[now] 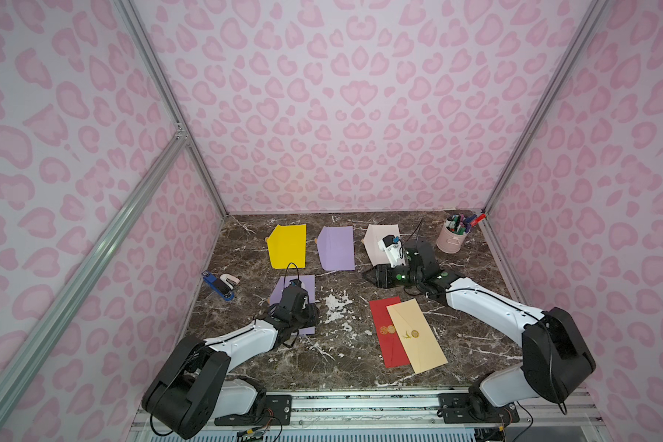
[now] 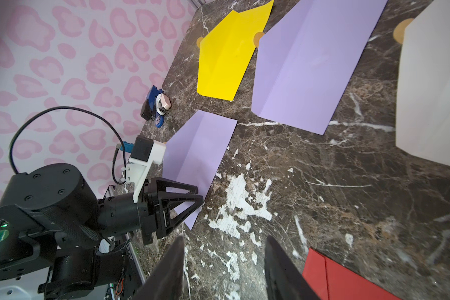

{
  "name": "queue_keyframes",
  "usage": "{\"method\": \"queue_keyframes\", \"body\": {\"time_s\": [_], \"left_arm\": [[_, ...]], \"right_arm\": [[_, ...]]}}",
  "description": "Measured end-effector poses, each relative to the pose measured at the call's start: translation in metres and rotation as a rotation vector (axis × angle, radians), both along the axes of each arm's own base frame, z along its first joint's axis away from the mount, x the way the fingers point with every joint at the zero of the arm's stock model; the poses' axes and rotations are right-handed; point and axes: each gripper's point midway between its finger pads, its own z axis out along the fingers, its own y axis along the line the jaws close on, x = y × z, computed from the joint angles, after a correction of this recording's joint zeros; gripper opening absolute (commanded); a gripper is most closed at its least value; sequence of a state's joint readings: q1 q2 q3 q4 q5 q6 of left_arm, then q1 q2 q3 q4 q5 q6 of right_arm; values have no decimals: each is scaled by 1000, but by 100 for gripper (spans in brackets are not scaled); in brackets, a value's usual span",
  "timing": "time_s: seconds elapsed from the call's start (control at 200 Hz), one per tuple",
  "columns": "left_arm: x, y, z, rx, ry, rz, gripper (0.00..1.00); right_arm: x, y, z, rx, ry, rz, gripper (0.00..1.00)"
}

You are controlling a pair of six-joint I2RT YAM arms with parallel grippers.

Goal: Open the envelope
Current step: Place the envelope at the center of the board.

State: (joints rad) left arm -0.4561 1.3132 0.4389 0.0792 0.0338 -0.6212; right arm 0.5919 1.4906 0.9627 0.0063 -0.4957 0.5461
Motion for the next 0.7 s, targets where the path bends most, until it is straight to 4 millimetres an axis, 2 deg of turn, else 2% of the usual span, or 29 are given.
{"method": "queue_keyframes", "body": {"time_s": [0.14, 0.21, 0.33, 0.405, 0.475, 0.7], "left_arm": [[-2, -1, 4, -18, -13, -13, 40], [-2, -8, 15, -53, -40, -37, 40], [4, -23, 39, -113, -104, -77, 47], [8, -27, 46, -125, -124, -94, 47], [10, -30, 43, -126, -114, -101, 46], [11, -36, 12, -110, -33, -117, 44]], "right_arm": [[1, 0, -2, -2, 3, 0, 51], [1, 1, -6, -6, 11, 2, 51], [1, 2, -9, -10, 18, 5, 51], [1, 3, -12, -11, 23, 7, 51], [1, 3, -13, -13, 27, 9, 51], [-1, 5, -13, -13, 26, 13, 51]]}}
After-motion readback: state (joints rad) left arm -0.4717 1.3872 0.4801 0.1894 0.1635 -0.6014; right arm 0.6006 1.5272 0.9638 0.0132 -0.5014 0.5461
